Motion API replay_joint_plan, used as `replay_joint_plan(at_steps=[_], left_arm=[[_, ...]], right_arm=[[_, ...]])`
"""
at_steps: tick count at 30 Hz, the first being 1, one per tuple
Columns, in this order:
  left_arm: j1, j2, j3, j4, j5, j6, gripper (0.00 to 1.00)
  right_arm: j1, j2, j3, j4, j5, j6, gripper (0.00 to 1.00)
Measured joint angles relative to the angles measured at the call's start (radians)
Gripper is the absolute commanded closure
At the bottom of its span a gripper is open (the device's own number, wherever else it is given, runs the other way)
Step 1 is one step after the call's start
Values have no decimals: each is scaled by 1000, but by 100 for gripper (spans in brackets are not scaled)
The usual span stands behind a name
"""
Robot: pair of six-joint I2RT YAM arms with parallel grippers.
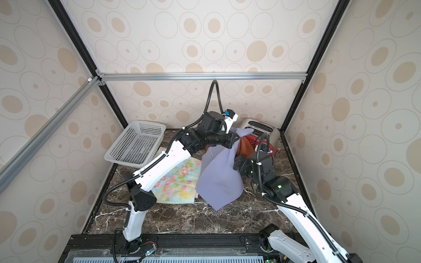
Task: Roll up the skirts
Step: Place the skirt at the center of the board, then move the skirt to the center of the board.
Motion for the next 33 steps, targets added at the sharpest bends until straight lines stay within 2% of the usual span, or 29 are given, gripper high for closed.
replay_joint_plan(at_steps=[2, 5, 8, 9, 10, 11, 12, 13, 15, 16, 18, 20, 24, 28, 30, 33], left_arm=[[-23, 59, 64, 53, 55, -59, 100], [-48, 113, 88, 147, 116, -140, 100], [-53, 156, 89, 212, 147, -200, 100], [-50, 172, 89, 232, 155, -217, 96], [-47, 188, 89, 245, 155, -225, 89], [-45, 199, 89, 252, 154, -230, 71], [-40, 213, 89, 251, 152, -232, 44], [-36, 226, 89, 245, 143, -231, 23], [-26, 241, 88, 214, 123, -224, 4], [-17, 241, 77, 185, 104, -217, 1], [5, 212, 5, 141, 62, -203, 1], [39, 134, -140, 100, -1, -183, 1], [126, -103, -454, -2, -175, -167, 1], [198, -383, -719, -15, -332, -174, 1], [204, -529, -868, -10, -396, -194, 1], [187, -665, -1070, -3, -435, -245, 1]], right_arm=[[-5, -40, 40, -52, 59, -10, 8], [-6, -92, 87, -111, 128, -28, 11], [-7, -117, 115, -151, 151, -47, 14], [-7, -114, 119, -158, 150, -54, 14], [-7, -102, 119, -165, 144, -60, 15], [-7, -84, 118, -174, 137, -64, 15], [-7, -56, 118, -182, 126, -64, 16], [-7, -18, 116, -192, 111, -64, 16], [-7, 47, 100, -193, 75, -60, 17], [-7, 90, 83, -191, 46, -56, 18], [-7, 156, 48, -187, -5, -46, 20], [-7, 214, 24, -190, -53, -36, 22], [-7, 322, 20, -171, -128, 6, 23], [-7, 433, 28, -127, -194, 56, 27], [-7, 527, 63, -129, -210, 79, 29], [-9, 650, 113, -129, -200, 106, 31]])
